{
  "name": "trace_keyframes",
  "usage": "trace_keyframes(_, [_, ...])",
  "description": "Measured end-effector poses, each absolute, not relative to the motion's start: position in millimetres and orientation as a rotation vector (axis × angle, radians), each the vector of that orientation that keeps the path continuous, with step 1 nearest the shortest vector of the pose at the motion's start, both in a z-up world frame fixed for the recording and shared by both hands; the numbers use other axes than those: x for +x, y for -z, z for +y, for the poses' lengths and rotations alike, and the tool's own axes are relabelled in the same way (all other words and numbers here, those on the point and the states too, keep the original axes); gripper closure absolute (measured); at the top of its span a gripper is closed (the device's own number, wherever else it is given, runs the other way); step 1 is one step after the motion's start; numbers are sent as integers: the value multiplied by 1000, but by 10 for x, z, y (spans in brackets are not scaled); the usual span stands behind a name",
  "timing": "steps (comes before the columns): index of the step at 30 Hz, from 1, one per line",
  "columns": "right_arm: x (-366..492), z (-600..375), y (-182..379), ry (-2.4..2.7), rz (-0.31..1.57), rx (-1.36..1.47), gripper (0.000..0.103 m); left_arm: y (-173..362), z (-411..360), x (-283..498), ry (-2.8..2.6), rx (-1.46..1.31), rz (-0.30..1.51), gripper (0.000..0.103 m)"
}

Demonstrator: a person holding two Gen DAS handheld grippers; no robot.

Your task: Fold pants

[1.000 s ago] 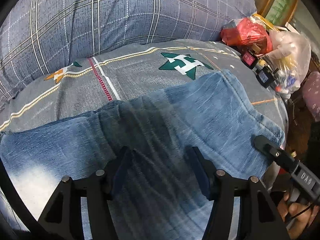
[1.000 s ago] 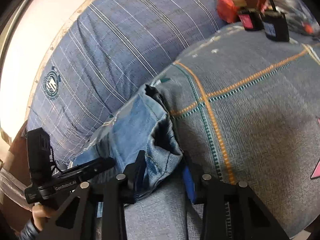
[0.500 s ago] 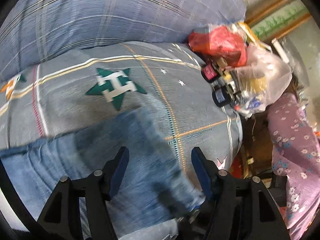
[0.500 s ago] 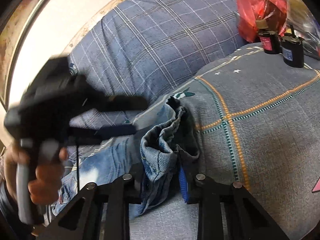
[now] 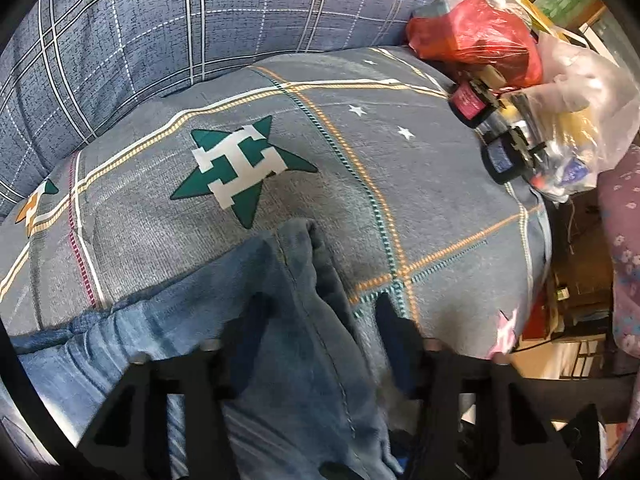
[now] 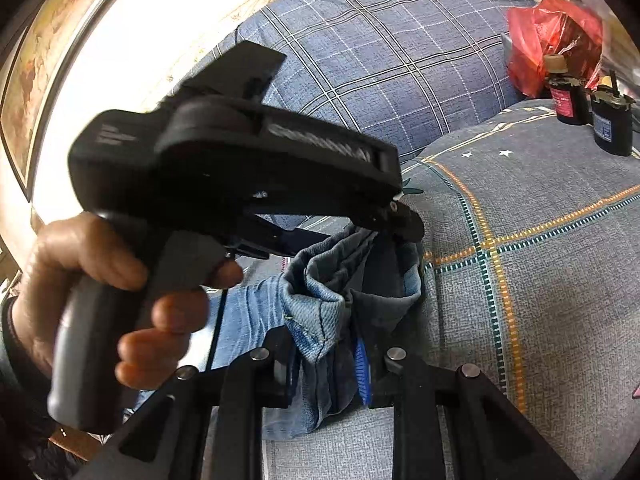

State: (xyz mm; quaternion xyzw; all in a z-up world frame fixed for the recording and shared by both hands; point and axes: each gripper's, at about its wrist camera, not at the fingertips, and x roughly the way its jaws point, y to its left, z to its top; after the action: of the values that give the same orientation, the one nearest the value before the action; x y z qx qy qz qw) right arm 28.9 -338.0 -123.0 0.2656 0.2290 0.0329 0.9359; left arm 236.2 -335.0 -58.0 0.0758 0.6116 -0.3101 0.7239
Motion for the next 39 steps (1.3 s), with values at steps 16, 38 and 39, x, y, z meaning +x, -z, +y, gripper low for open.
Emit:
trace_keyframes(16, [308,-3280,1209,-96,457,509,79,330,-2857,2414,675,-24,1263,87])
trace_keyframes(38, [661,-1875,923,-374,483,181,79,153,-672,2200,532,-322,1146,88])
trace_keyframes(39, [702,-1786,941,-389,493,171,79,188,-556,2197,519,-338,1146,88])
